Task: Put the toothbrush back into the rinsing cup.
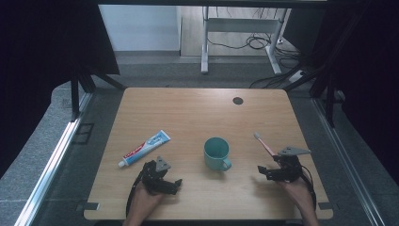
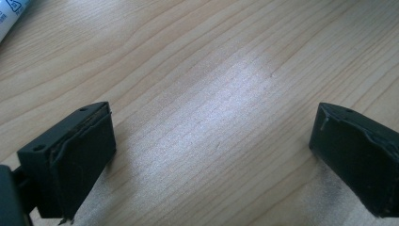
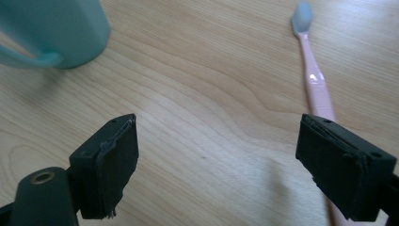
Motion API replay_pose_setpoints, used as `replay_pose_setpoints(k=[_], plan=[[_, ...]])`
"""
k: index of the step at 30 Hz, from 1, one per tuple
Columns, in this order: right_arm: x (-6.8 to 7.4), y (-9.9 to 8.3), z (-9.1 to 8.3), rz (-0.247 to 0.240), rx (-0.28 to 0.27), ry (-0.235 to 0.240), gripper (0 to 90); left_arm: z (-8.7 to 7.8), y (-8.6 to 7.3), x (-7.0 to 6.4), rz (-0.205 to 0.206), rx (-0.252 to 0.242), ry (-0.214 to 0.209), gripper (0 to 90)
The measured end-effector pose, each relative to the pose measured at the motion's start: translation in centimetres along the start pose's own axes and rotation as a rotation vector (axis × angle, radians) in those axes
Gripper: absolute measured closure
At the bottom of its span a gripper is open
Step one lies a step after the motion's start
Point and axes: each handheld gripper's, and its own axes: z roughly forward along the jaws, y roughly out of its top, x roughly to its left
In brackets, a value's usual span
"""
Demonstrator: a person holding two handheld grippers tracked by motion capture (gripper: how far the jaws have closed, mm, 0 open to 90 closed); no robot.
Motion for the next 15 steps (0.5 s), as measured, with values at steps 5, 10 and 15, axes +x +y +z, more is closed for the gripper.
replay_pose_setpoints(k=[5, 10, 15], plan=[[-0.8, 0.6, -0.3, 0.017, 0.004, -0.025, 18.9, 0.0, 0.0, 0.0, 0.000, 0.000, 0.000, 0.7], [-1.8, 1.0, -0.4, 0.028, 0.028, -0.044, 28.6, 0.0, 0.0, 0.0, -0.001, 0.000, -0.001, 0.7], [-2.8, 1.3, -0.1, 0.036, 0.070, -0.061, 32.6, 0.0, 0.0, 0.0, -0.002, 0.000, 0.000, 0.7]])
